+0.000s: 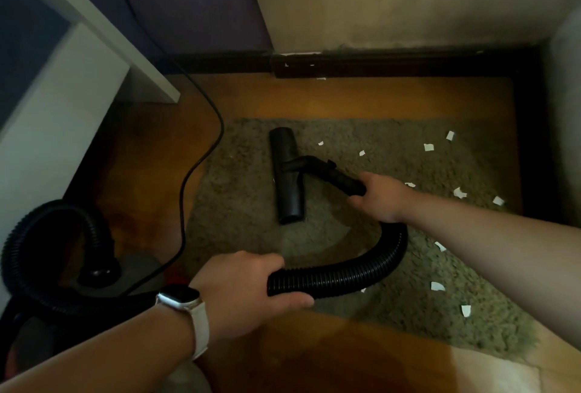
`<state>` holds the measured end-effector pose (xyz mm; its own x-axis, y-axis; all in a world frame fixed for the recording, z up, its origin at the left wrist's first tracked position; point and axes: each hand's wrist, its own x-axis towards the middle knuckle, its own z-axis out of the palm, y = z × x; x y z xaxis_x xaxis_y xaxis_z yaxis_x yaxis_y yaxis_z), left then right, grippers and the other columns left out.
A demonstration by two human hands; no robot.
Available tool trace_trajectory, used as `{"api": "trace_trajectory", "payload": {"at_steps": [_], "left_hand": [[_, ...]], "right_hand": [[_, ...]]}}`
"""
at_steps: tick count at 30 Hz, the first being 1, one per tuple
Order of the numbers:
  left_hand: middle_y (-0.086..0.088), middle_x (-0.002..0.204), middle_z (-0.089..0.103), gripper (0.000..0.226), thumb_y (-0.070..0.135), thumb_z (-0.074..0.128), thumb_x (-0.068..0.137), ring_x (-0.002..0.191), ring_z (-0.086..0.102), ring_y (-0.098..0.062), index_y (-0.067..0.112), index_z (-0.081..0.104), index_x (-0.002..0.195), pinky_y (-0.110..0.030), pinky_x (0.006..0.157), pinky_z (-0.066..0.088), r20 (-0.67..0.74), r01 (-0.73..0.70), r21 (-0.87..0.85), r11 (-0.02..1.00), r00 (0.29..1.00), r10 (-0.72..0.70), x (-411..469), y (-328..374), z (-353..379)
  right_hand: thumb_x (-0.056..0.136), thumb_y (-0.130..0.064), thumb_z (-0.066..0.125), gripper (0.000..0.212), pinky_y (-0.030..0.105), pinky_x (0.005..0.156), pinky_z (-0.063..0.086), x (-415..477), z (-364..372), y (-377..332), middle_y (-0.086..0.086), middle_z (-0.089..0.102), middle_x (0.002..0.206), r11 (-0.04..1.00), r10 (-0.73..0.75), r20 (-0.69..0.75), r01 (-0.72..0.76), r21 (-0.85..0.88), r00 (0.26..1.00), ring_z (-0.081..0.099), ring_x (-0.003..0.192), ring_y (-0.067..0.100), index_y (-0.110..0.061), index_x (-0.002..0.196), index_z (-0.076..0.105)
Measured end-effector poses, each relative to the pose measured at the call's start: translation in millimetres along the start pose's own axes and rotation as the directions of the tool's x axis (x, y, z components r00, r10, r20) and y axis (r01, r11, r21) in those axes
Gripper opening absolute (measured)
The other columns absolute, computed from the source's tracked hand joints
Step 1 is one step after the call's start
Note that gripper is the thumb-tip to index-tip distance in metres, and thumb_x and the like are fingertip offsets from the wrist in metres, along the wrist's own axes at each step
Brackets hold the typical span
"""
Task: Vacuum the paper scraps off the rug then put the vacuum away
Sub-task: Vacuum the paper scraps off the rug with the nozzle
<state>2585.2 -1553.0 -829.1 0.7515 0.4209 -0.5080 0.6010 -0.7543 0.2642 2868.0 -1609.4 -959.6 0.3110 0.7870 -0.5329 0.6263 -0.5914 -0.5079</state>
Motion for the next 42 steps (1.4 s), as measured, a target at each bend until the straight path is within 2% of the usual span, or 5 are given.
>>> {"api": "trace_trajectory", "payload": {"at_steps": [10,14,19,32,42], "left_hand": [[0.019,0.068,0.051,0.072,0.097,0.017,0.068,0.062,0.054,-0.001,0.036,0.052,0.082,-0.018,0.055,0.039,-0.159,-0.113,0.142,0.983,0.978,0.135,8.3,-2.8,25.4],[0.016,0.055,0.055,0.063,0.086,0.039,0.079,0.046,0.054,-0.003,0.030,0.064,0.069,-0.023,0.039,0.044,-0.403,-0.218,0.200,0.955,0.870,0.283,17.0,-8.5,48.4],[0.013,0.057,0.058,0.055,0.076,0.053,0.076,0.046,0.057,-0.008,0.024,0.068,0.070,-0.023,0.040,0.046,-0.533,-0.230,0.111,0.967,0.807,0.253,27.4,-16.7,61.8],[0.017,0.058,0.055,0.052,0.080,0.048,0.074,0.049,0.054,-0.002,0.031,0.064,0.074,-0.016,0.046,0.036,-0.508,-0.184,0.013,0.983,0.846,0.165,40.0,1.3,69.1],[0.019,0.060,0.051,0.055,0.085,0.045,0.072,0.053,0.052,-0.001,0.033,0.062,0.077,-0.014,0.050,0.030,-0.376,-0.138,-0.021,0.990,0.919,0.120,31.2,-2.3,70.0]], "right_hand": [[0.088,-0.044,0.061,0.019,0.029,0.059,0.038,-5.8,0.0,-0.7,-0.008,0.055,0.075,0.992,-0.109,-0.085,0.103,-0.077,0.990,0.058,0.075,0.022,-0.032,0.102,0.055],[0.088,-0.042,0.061,0.013,0.028,0.051,0.037,4.0,-0.9,-4.2,-0.007,0.060,0.075,0.980,-0.167,-0.044,0.161,-0.120,0.985,0.060,0.067,0.015,-0.034,0.095,0.053],[0.089,-0.041,0.061,0.017,0.029,0.051,0.041,21.9,-6.3,-10.2,-0.007,0.061,0.076,0.966,-0.190,-0.086,0.171,-0.193,0.978,0.061,0.068,0.017,-0.034,0.103,0.055],[0.091,-0.037,0.061,0.017,0.030,0.052,0.044,7.9,-15.1,32.9,-0.003,0.063,0.075,0.994,-0.060,-0.143,0.046,-0.099,0.988,0.061,0.064,0.015,-0.030,0.106,0.060],[0.091,-0.042,0.057,0.012,0.027,0.051,0.036,21.3,-7.7,-18.2,-0.010,0.058,0.074,0.924,-0.268,0.000,0.257,-0.283,0.963,0.058,0.066,0.012,-0.034,0.098,0.053]]}}
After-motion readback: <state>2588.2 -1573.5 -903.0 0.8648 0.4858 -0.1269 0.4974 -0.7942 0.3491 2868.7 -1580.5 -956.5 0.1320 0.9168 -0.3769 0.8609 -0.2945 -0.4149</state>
